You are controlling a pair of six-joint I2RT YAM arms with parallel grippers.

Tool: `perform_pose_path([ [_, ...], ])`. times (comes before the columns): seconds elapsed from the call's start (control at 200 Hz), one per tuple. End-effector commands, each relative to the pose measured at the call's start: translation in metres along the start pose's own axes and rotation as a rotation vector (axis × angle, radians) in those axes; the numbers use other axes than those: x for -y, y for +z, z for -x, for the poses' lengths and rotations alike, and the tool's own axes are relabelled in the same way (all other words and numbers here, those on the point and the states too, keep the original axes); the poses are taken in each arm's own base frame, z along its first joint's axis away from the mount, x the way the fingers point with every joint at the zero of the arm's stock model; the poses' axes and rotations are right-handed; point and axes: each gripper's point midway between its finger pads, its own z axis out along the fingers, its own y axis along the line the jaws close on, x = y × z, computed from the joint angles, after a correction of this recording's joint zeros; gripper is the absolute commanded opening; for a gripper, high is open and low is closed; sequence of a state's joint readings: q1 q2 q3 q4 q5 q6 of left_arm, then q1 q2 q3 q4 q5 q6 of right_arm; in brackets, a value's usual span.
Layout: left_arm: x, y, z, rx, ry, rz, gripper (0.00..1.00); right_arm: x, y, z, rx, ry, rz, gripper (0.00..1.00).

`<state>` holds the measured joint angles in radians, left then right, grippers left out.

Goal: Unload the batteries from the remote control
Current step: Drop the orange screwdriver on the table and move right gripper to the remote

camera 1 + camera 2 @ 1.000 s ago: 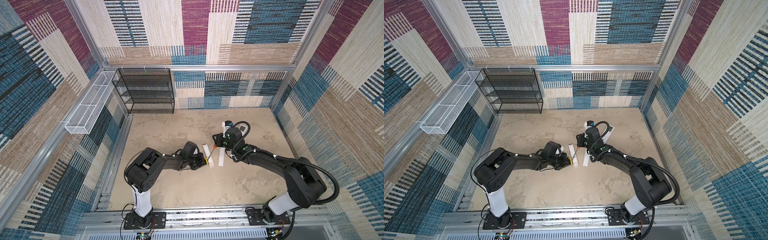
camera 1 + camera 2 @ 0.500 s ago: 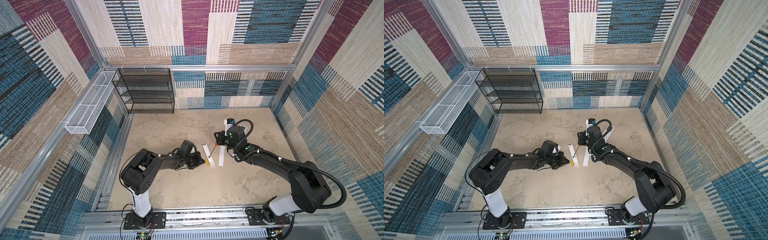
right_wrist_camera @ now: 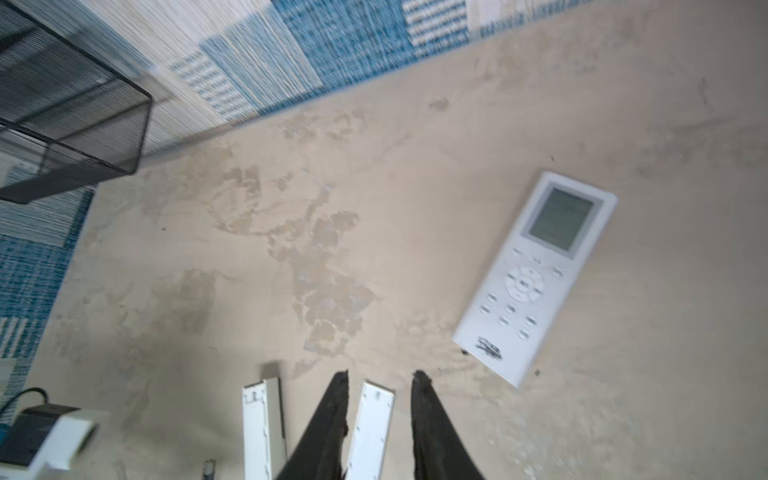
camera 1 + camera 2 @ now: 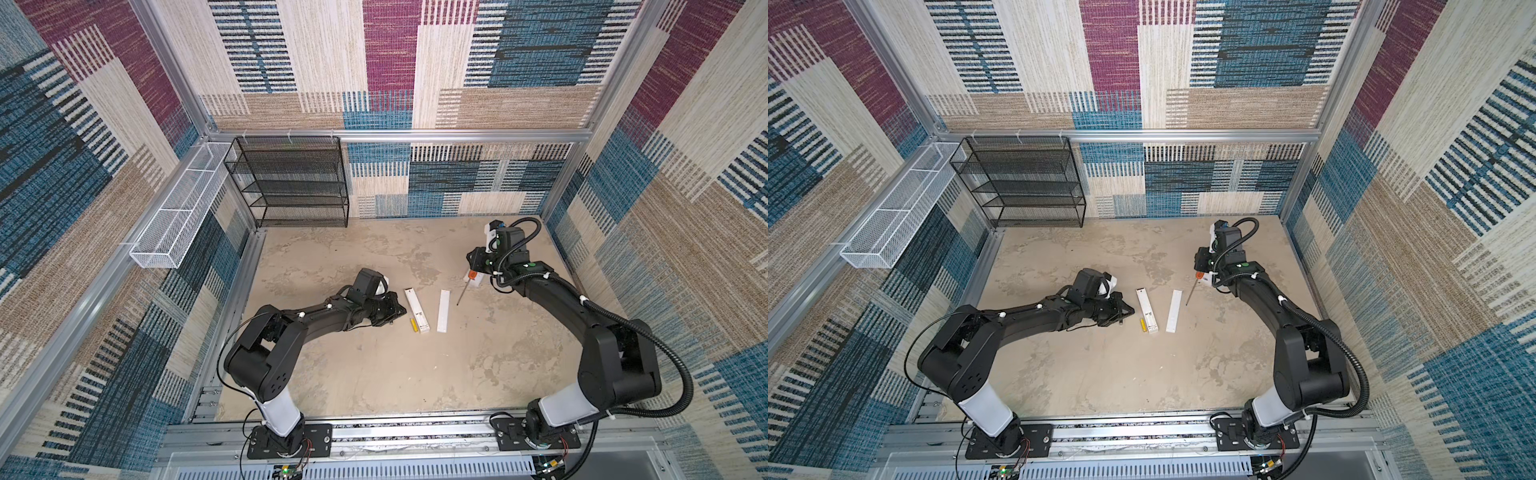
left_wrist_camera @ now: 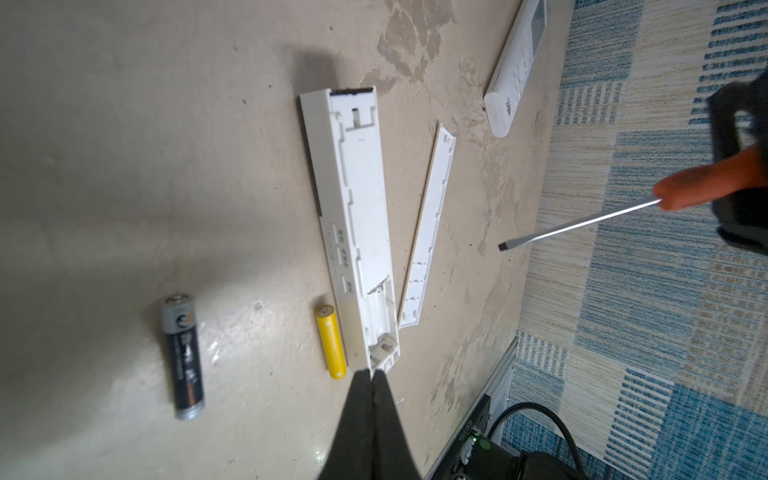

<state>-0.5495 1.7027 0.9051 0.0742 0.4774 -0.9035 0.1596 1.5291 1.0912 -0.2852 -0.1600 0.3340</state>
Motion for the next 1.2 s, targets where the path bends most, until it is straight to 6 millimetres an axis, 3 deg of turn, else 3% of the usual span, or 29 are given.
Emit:
perform_pose_path([
  [0.0,-0.007,-0.014,0.004,0.007,0.052,0.024,0.02,0.016,-0.007,-0.018,-0.078,0.003,-0.019,0.00],
  [0.22,-0.045,-0.060,0.028,0.070,0.039,0.109,0.05,0.078,-0.019,-0.043,-0.153,0.076,-0.158,0.01],
  [0.396,-0.072,-0.074,0.034,0.067,0.005,0.134,0.08,0.105,-0.018,-0.071,-0.221,0.135,-0.223,0.04],
  [0.621,-0.095,-0.068,0.026,0.011,-0.036,0.125,0.08,0.123,-0.010,-0.099,-0.291,0.161,-0.288,0.15],
  [0.991,-0.112,-0.056,0.008,-0.051,-0.063,0.119,0.08,0.133,-0.003,-0.103,-0.288,0.176,-0.326,0.45],
  [1.197,-0.114,-0.054,0.006,-0.052,-0.073,0.113,0.07,0.134,0.000,-0.106,-0.291,0.182,-0.327,0.49],
])
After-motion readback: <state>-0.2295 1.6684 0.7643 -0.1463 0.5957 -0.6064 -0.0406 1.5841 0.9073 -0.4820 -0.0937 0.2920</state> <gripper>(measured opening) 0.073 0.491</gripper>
